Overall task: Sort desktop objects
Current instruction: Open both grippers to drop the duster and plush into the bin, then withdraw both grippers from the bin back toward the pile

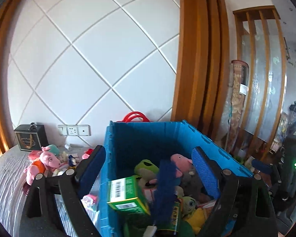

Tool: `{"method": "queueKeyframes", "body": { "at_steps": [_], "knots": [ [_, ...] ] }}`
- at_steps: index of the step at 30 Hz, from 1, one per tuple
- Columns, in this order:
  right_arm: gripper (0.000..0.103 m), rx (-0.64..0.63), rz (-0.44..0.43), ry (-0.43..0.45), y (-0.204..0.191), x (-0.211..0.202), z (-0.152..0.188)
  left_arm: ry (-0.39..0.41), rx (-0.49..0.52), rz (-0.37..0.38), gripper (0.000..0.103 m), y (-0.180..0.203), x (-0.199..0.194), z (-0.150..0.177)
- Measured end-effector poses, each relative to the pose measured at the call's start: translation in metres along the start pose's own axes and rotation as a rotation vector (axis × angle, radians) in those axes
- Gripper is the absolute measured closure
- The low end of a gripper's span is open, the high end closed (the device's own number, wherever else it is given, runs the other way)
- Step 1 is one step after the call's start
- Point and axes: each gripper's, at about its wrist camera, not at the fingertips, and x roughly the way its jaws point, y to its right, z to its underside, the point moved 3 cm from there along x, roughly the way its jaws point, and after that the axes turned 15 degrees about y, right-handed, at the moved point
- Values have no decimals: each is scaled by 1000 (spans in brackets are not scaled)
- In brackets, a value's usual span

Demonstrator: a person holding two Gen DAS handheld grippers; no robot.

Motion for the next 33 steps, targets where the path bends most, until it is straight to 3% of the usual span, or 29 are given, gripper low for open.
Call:
{"method": "queueKeyframes", "body": {
  "at_steps": [9,15,20,27,33],
  "knots": [
    [0,-5,-47,120,-77,-44,-24,28,-34,-54,13,-84,-37,-7],
    [0,-9,-85,175,-161,-71,-35,70,-63,-101,13,-175,-77,-7],
    [0,-23,-110,191,-250,-88,-36,46,-73,-156,7,-266,-108,4],
    [0,-11,-178,132,-348,-92,-24,-22,-34,-220,7,-345,-132,24],
    [0,-18,-227,61,-387,-76,-13,-76,-47,-265,7,-382,-123,40]
  ]
}}
